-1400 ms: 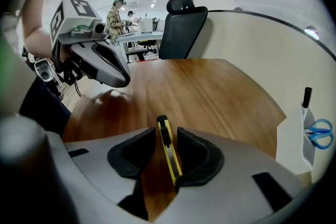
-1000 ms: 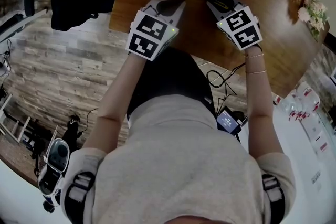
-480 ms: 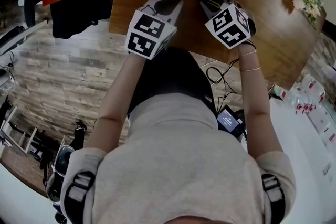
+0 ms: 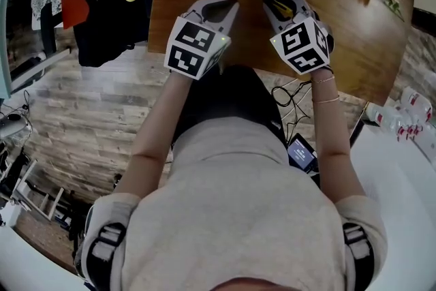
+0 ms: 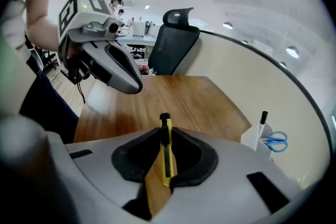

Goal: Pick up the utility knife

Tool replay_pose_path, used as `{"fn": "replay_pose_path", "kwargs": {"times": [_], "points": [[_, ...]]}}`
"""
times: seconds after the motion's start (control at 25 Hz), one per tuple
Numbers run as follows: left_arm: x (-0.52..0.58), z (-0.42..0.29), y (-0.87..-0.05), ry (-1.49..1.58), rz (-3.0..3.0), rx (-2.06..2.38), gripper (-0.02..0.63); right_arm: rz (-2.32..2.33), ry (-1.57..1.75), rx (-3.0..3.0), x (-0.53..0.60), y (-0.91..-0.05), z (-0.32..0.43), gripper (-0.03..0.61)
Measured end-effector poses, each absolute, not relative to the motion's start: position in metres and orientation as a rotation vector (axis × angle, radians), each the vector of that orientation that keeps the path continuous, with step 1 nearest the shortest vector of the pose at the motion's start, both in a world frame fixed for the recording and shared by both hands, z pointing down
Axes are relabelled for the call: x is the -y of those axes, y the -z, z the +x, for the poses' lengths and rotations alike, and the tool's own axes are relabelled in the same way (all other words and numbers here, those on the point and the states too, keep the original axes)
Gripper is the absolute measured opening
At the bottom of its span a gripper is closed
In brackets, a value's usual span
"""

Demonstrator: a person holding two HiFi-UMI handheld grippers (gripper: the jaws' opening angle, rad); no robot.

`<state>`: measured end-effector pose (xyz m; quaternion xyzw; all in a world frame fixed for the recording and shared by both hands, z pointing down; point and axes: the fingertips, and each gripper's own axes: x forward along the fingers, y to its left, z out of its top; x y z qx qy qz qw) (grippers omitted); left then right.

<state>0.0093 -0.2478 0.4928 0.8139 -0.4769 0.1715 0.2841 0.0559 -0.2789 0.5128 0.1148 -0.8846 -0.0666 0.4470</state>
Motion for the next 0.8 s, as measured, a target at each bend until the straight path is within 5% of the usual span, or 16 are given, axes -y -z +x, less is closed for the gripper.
{"fn": "replay_pose_path", "kwargs": {"times": [0.8], "points": [[0.289,0.04,-0.394,-0.496,2.486,1.239,0.012,0.81,0.014,2.532,0.288,-0.38,0.088,0.077]]}}
